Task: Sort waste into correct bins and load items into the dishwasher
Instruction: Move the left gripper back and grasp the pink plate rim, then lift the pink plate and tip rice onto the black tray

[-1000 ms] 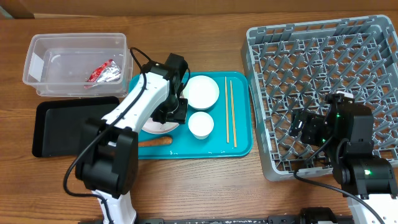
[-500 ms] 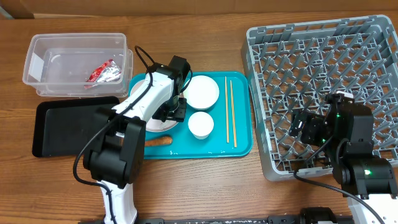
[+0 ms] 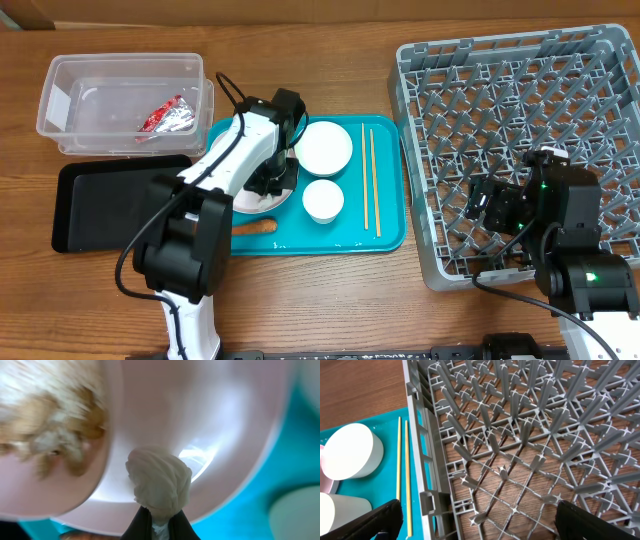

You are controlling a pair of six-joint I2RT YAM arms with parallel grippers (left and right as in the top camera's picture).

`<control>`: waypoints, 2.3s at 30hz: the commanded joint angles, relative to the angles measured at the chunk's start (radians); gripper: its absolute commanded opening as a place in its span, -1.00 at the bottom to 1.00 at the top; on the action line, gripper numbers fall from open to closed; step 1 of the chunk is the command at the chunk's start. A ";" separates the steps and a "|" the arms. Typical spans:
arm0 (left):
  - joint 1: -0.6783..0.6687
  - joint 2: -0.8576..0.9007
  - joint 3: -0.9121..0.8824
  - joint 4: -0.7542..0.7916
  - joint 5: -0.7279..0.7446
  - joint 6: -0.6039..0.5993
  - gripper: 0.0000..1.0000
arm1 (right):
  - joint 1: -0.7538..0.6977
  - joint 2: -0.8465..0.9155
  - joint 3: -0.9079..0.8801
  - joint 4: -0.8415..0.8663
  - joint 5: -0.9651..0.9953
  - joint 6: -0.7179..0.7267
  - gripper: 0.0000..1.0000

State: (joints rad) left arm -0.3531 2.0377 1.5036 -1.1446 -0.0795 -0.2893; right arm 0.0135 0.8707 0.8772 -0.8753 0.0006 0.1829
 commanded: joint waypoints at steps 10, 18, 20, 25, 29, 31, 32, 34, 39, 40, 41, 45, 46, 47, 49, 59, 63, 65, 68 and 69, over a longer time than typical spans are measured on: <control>0.380 -0.227 0.134 0.387 -0.128 -0.011 -0.92 | -0.003 -0.003 0.027 0.002 0.006 0.000 1.00; 0.464 -0.135 0.134 0.485 -0.099 -0.010 -0.13 | -0.003 -0.003 0.027 0.002 0.006 0.000 1.00; 0.464 -0.142 0.145 0.477 -0.073 0.000 -0.01 | -0.003 -0.003 0.027 0.002 0.006 0.000 1.00; 0.409 -0.166 0.214 0.269 0.195 0.001 0.06 | -0.003 -0.003 0.027 0.002 0.006 0.000 1.00; 0.305 -0.161 0.214 0.118 0.257 0.001 -0.04 | -0.003 -0.003 0.027 0.002 0.006 0.000 1.00; 0.244 -0.158 0.206 0.072 0.232 -0.004 -0.13 | -0.003 -0.003 0.027 0.002 0.006 0.000 1.00; 0.212 -0.158 0.196 0.066 0.215 -0.006 -0.13 | -0.003 -0.002 0.027 0.002 0.006 0.000 1.00; 0.159 -0.158 0.171 0.071 0.169 -0.021 -0.16 | -0.003 -0.003 0.027 0.002 0.006 0.000 1.00; 0.072 -0.158 0.097 0.104 0.020 -0.112 -0.22 | -0.003 -0.003 0.027 0.000 0.006 0.001 1.00; 0.063 -0.158 0.079 0.121 0.010 -0.112 -0.22 | -0.003 -0.003 0.027 -0.002 0.006 0.001 1.00; 0.059 -0.158 0.063 0.137 0.009 -0.112 -0.23 | -0.003 -0.003 0.027 -0.002 0.006 0.001 1.00; 0.061 -0.158 -0.005 0.209 -0.008 -0.164 -0.29 | -0.003 -0.003 0.027 -0.003 0.006 0.001 1.00; 0.063 -0.158 -0.018 0.232 -0.006 -0.164 -0.28 | -0.003 -0.003 0.027 -0.003 0.006 0.001 1.00; 0.063 -0.158 -0.026 0.245 -0.006 -0.163 -0.28 | -0.003 -0.003 0.027 -0.003 0.006 0.001 1.00; 0.063 -0.158 -0.063 0.304 -0.007 -0.160 -0.30 | -0.003 -0.003 0.027 -0.003 0.006 0.001 1.00; 0.063 -0.113 -0.134 0.410 -0.029 -0.160 -0.27 | -0.003 -0.003 0.027 -0.003 0.006 0.001 1.00; 0.063 -0.060 -0.134 0.418 -0.035 -0.160 -0.38 | -0.003 -0.003 0.027 -0.003 0.006 0.001 1.00; 0.063 -0.035 -0.134 0.419 -0.032 -0.160 -0.55 | -0.003 -0.003 0.027 -0.003 0.006 0.001 1.00; 0.063 -0.022 -0.134 0.412 -0.026 -0.161 -0.92 | -0.003 -0.003 0.027 -0.003 0.006 0.001 1.00; 0.063 -0.024 -0.132 0.410 -0.026 -0.160 -0.92 | -0.003 -0.003 0.027 -0.003 0.006 0.001 1.00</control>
State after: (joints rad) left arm -0.2939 1.9995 1.3804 -0.7288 -0.1146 -0.4397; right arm 0.0135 0.8707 0.8772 -0.8825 0.0006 0.1829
